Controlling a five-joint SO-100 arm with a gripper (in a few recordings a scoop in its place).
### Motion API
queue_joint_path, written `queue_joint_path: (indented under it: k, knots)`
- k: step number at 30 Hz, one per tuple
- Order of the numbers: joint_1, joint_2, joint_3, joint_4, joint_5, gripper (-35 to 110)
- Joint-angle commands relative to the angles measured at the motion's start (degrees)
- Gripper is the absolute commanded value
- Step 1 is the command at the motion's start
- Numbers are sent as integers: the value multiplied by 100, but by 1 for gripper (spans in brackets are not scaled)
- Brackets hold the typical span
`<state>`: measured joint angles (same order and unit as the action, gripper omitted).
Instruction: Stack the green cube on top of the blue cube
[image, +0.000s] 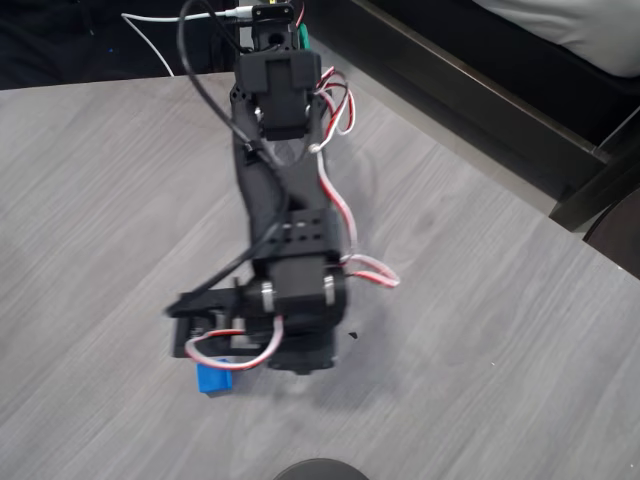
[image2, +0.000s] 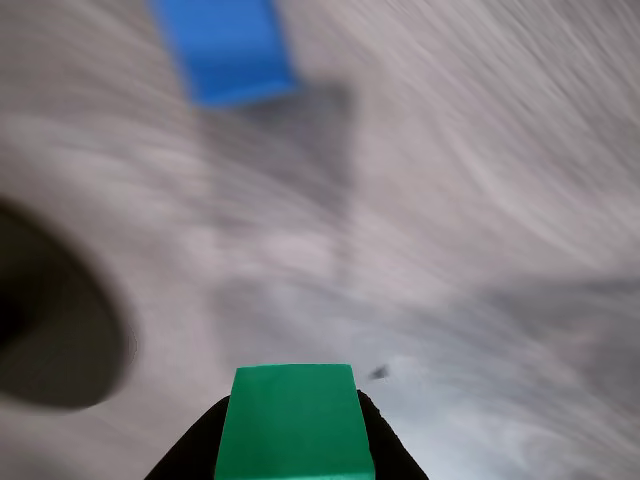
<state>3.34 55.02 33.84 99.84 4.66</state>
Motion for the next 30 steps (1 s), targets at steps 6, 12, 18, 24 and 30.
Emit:
queue_joint_path:
  k: [6, 12, 18, 24, 30]
  knots:
    - [1178, 132, -738, 70, -1125, 0]
    - [1644, -677, -1046, 44, -1723, 0]
    - [1731, -1257, -1336, 44, -2057, 0]
    - [1679, -1811, -1846, 79, -2162, 0]
    - [1503, -1863, -1916, 97, -2171, 0]
